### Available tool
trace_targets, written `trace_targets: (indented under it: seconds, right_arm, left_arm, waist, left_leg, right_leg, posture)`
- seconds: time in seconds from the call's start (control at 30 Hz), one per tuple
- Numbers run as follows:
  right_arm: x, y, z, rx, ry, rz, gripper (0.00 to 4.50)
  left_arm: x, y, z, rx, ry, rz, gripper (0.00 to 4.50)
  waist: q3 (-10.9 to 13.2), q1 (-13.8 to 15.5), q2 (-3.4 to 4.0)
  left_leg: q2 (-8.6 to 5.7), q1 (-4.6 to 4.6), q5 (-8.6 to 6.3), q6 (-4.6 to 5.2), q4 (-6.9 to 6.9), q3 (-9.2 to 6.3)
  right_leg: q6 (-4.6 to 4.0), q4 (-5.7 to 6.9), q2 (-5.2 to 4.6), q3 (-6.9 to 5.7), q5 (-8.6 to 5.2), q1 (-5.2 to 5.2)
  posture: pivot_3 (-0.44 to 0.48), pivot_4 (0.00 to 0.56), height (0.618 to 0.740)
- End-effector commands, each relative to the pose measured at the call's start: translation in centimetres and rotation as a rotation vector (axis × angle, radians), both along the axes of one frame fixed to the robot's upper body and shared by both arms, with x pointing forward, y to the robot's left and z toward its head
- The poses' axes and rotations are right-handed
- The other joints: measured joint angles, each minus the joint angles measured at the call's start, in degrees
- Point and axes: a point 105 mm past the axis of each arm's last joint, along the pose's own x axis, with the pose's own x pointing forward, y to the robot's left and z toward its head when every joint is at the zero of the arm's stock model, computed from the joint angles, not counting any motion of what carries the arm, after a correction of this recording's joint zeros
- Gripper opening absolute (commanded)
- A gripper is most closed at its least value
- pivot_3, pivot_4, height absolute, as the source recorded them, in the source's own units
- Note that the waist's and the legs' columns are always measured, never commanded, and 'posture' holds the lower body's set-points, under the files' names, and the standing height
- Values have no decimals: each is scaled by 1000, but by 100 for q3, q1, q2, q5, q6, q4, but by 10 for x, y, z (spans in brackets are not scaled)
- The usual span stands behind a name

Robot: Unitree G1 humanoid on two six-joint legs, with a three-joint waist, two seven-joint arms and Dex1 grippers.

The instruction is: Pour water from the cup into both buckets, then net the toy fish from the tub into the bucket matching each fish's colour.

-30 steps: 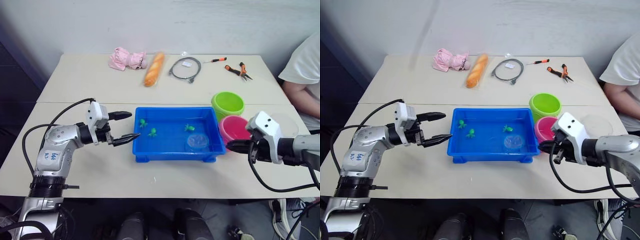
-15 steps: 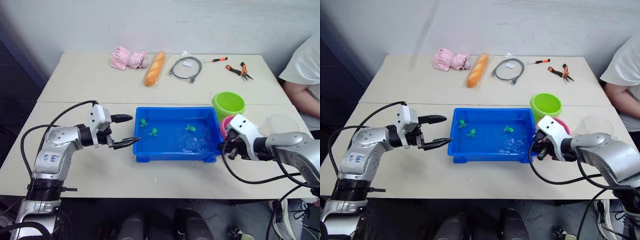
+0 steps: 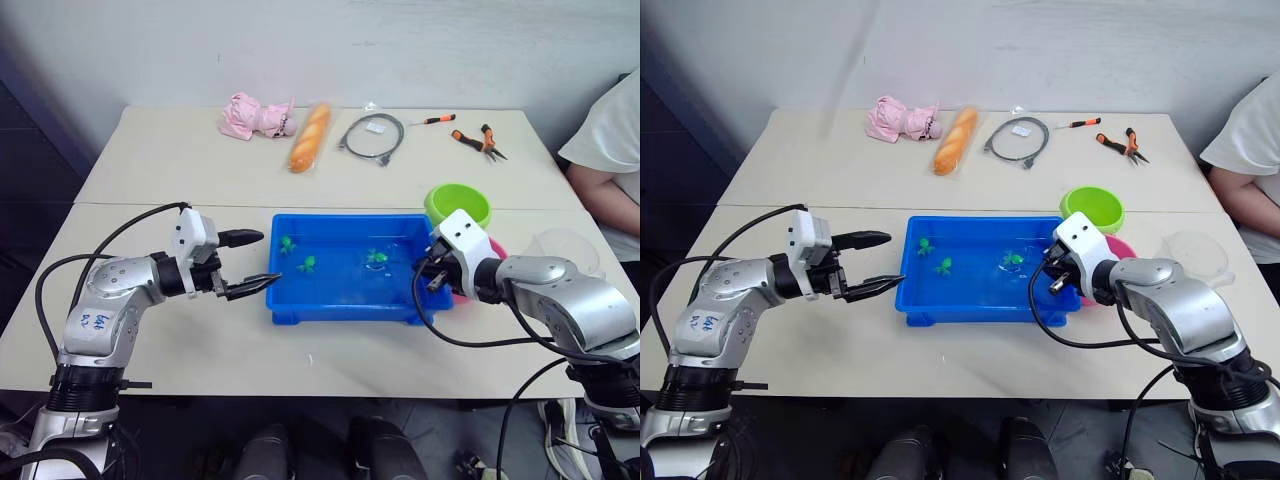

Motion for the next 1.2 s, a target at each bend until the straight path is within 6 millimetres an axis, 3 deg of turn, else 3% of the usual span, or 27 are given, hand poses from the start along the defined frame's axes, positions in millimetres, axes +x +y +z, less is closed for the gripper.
trace_targets:
  seconds: [0.03, 0.23, 0.37, 0.53, 0.7, 0.83, 0.93, 1.1, 1.2]
  right_arm:
    - [-8, 7, 19, 24, -82, 70, 0]
    - [-24, 5, 29, 73, -127, 121, 0]
    - [-46, -2, 34, 143, -165, 177, 0]
    - [-64, -14, 18, 80, -207, 227, 0]
    - [-70, -17, 12, 121, -241, 214, 0]
    - [-73, -25, 42, 219, -348, 176, 0]
    - [-70, -43, 59, 196, -412, 114, 0]
    - [-58, -77, 68, 110, -459, -6, 0]
    - [-35, -110, 74, 7, -528, -127, 0]
  left_arm:
    - [-1, 13, 11, -4, -21, 8, 4466]
    - [-2, 20, 15, 2, -5, -23, 4466]
    - [1, 11, 26, -59, -26, -47, 4466]
    - [1, 1, 27, -97, -26, -73, 4466]
    - [6, -9, 27, -113, -29, -94, 4466]
    - [10, -20, 38, -153, -75, -118, 4466]
    - [17, -23, 46, -186, -110, -94, 4466]
    - [23, -31, 43, -184, -105, -92, 4466]
    - [24, -37, 42, -192, -91, -98, 4466]
  waist:
    - [0, -1, 0]
    - [0, 4, 0]
    - [0, 48, -1]
    - [0, 27, -1]
    - [0, 0, -1]
    - [0, 24, -1]
    - [0, 36, -2]
    - [0, 35, -2]
    - [1, 22, -2]
  left_leg:
    - [0, 0, 0, 0, 0, 0]
    - [1, 0, -1, 1, 0, -1]
    - [1, -1, -1, 2, -1, -5]
    - [0, 2, -4, 6, -1, -4]
    - [3, 7, -1, 1, 0, 6]
    - [3, 9, 3, -2, 2, 4]
    - [2, 9, 3, -2, 4, 2]
    - [1, 10, 2, -1, 4, 3]
    - [1, 10, 3, 0, 6, 6]
  right_leg:
    - [0, 0, 1, 0, 0, 0]
    - [0, -1, 1, 0, 0, 1]
    - [0, -5, 1, -3, 0, 3]
    - [5, -5, 4, -2, 3, 14]
    - [6, -4, 15, 4, 3, 12]
    - [6, -3, 15, 4, 3, 13]
    - [6, -2, 14, 4, 3, 15]
    - [6, -2, 14, 4, 3, 16]
    - [6, -1, 16, 4, 3, 16]
  posture:
    - [0, 150, 738]
    - [0, 150, 738]
    - [0, 150, 738]
    - [0, 150, 738]
    - [0, 150, 738]
    - [0, 150, 738]
    - [0, 150, 738]
    - [0, 150, 738]
    - [0, 150, 738]
